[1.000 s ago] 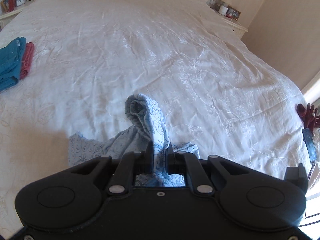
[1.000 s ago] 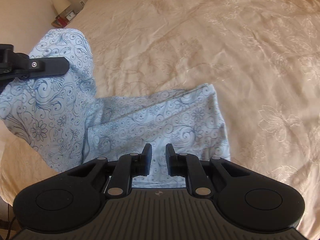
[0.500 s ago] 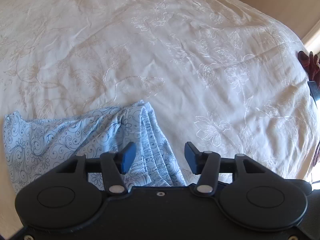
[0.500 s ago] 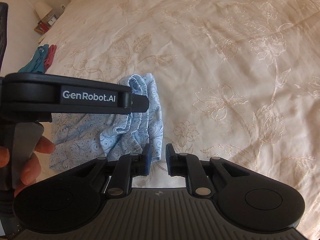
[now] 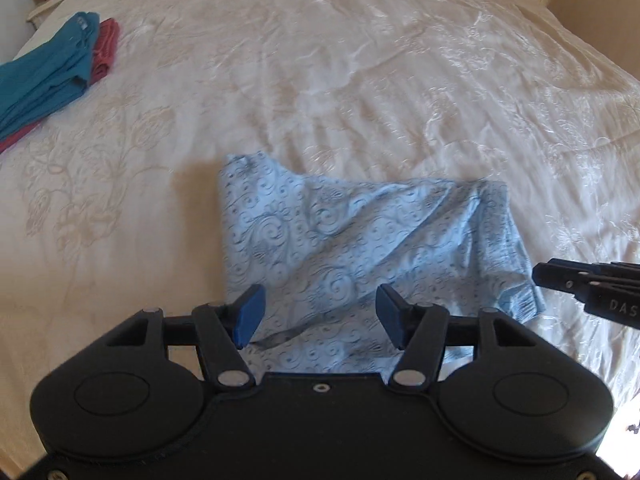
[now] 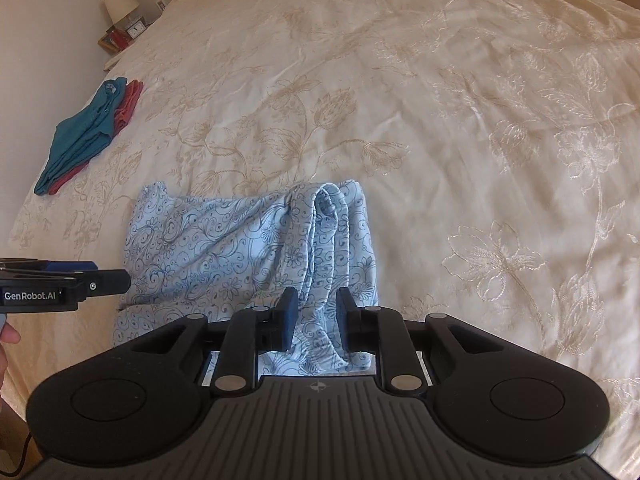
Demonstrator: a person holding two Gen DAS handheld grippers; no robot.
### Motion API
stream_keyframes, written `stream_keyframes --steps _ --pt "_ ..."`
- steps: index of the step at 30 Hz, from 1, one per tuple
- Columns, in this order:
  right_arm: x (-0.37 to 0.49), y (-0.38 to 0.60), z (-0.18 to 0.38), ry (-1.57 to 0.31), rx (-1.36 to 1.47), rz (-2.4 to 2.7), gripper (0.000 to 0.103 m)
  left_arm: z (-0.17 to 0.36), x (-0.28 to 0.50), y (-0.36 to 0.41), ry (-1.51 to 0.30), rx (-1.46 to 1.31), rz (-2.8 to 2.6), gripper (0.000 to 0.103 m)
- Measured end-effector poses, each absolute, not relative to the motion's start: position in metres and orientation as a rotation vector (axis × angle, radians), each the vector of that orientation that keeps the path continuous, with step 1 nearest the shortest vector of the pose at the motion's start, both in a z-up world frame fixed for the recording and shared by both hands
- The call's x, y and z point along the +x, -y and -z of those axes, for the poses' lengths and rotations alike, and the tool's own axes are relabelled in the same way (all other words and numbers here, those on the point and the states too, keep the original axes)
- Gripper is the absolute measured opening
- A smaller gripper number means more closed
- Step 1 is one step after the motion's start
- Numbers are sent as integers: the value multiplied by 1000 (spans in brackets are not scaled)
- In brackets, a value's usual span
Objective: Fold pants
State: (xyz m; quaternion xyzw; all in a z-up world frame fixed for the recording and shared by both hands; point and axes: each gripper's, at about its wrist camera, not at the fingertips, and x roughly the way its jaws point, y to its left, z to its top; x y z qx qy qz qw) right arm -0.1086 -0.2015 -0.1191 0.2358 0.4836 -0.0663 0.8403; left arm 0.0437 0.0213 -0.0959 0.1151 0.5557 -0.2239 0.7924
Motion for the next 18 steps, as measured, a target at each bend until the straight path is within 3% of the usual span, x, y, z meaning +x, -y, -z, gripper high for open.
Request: stream_keyframes --steps 11,18 --pt "-95 196 121 -1069 639 174 22 120 39 -82 -1267 166 371 64" --pt "-98 182 114 -1062 663 185 32 134 32 -76 -1281 225 431 64"
